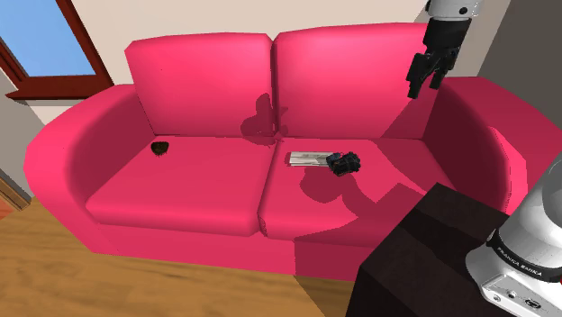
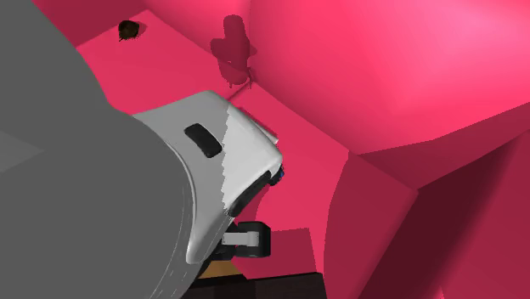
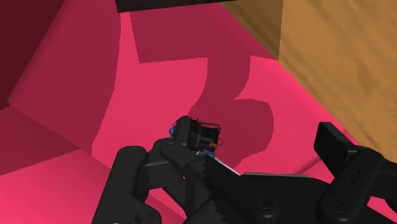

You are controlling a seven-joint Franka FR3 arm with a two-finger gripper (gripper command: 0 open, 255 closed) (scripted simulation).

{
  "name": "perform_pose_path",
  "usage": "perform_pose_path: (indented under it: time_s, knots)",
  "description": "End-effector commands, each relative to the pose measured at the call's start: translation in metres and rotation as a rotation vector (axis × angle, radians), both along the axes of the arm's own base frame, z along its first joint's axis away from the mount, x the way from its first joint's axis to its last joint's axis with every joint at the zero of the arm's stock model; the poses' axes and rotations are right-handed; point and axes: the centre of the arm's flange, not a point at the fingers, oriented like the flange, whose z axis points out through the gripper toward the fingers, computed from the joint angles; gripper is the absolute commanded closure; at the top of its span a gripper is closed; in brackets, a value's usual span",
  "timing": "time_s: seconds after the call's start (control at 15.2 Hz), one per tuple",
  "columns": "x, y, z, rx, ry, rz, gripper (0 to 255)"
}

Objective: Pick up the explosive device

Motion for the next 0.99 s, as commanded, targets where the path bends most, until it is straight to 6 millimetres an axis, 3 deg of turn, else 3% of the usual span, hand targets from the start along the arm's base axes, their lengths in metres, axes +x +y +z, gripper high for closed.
perform_pose_path:
  time_s: [0.0, 0.92]
  knots:
    - [0.000, 0.000, 0.000, 0.000, 0.000, 0.000, 0]
    - [0.140, -0.017, -0.132, -0.039, 0.084, -0.014, 0]
